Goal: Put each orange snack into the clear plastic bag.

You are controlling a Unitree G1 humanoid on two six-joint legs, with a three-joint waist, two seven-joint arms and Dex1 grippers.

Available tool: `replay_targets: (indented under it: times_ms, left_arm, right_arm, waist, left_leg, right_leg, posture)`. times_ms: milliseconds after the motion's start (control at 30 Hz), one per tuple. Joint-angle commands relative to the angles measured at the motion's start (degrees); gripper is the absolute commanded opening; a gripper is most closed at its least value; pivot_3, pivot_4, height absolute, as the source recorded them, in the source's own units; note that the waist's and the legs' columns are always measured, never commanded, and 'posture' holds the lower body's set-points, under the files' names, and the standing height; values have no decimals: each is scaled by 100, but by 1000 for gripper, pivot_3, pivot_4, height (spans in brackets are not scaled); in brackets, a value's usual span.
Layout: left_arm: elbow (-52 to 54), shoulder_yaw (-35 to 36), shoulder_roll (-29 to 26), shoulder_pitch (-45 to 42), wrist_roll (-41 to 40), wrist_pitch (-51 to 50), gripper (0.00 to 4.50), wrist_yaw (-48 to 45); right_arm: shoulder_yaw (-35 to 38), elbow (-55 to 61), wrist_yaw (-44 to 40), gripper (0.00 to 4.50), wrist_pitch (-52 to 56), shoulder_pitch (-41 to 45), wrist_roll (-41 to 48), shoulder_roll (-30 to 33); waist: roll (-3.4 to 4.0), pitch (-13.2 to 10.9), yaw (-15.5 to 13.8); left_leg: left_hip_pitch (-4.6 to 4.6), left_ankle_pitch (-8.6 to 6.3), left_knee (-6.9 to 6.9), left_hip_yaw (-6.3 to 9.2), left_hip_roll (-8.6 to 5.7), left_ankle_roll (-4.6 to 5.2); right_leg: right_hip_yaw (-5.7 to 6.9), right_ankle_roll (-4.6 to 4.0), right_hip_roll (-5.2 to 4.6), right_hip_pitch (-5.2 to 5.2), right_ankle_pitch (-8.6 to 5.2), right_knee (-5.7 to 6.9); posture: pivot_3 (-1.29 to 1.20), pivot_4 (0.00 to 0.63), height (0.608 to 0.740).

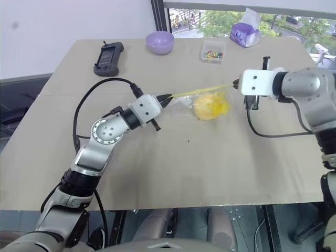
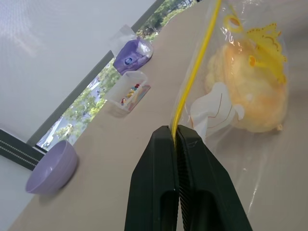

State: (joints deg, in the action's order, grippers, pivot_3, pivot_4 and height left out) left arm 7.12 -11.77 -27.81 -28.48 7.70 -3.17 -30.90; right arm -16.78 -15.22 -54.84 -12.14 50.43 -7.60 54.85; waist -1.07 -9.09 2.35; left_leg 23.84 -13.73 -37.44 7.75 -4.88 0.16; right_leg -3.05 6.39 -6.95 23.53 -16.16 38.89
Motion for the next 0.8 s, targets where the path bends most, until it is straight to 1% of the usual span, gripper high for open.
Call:
replay_targets:
  times_ms: [33,133,267,367,400,467,533,633,700,800]
  left_arm:
    - [-243,354,-71,-169,71,26,0,220]
    - [-700,267,27,-513,196,193,0,400]
    - [-1769,154,226,-1372,526,652,0,884]
    - [-2409,281,398,-2068,613,887,0,1326]
    - [-2514,323,430,-2193,594,947,0,1397]
    - [-2521,383,455,-2231,488,989,0,1390]
    - [-2212,356,417,-1957,323,901,0,1102]
    - [-1129,160,152,-968,-161,430,0,131]
    - [-384,139,-55,-340,-427,-72,0,-321]
    - [626,113,-492,573,-693,-954,0,-935]
  right_arm:
    - [472,-300,337,20,14,280,-247,121]
    - [422,-589,705,20,-129,531,-403,-109]
    - [343,-1286,1406,20,-417,1043,-776,-455]
    - [381,-1678,1887,20,-662,1441,-957,-627]
    - [405,-1751,1977,20,-715,1523,-971,-653]
    - [464,-1743,1905,20,-702,1521,-864,-639]
    - [534,-1361,1297,20,-389,1146,-512,-525]
    - [669,238,21,20,1030,-139,343,-163]
    - [793,1212,-317,20,1921,-851,733,-26]
    - [907,2269,-456,20,2810,-1759,972,108]
  waist:
    - [0,0,-2]
    - [0,0,0]
    - [-2,-1,-3]
    - [-5,-3,-1]
    - [-5,-3,5]
    - [-4,-3,16]
    - [-4,-3,19]
    - [-3,1,15]
    - [0,-2,24]
    - [15,-11,39]
  left_leg:
    - [0,0,0,0,0,0]
    - [-1,0,-1,-1,-1,0]
    - [0,0,-3,-1,-7,0]
    - [2,0,-1,-1,-8,0]
    - [6,0,0,-1,-9,-1]
    - [6,0,7,-1,-8,-1]
    - [6,0,13,-4,-6,0]
    - [7,-1,15,-2,-1,2]
    - [14,-4,13,2,0,6]
    - [20,-3,0,-2,1,6]
  right_leg:
    - [0,0,0,0,0,0]
    - [0,0,0,0,0,1]
    - [2,0,1,0,0,2]
    - [2,0,-2,1,0,-3]
    - [2,0,-2,4,0,-4]
    - [2,0,-4,7,0,-8]
    - [3,0,-6,10,0,-12]
    - [12,0,-8,8,0,-9]
    - [15,-1,-9,10,-1,-8]
    - [6,-1,-7,26,-1,9]
  posture:
    - [0,150,740]
    - [0,150,740]
    - [0,150,740]
    - [0,150,740]
    - [0,150,740]
    - [0,150,740]
    - [0,150,740]
    - [0,150,740]
    - [0,150,740]
    - [0,150,740]
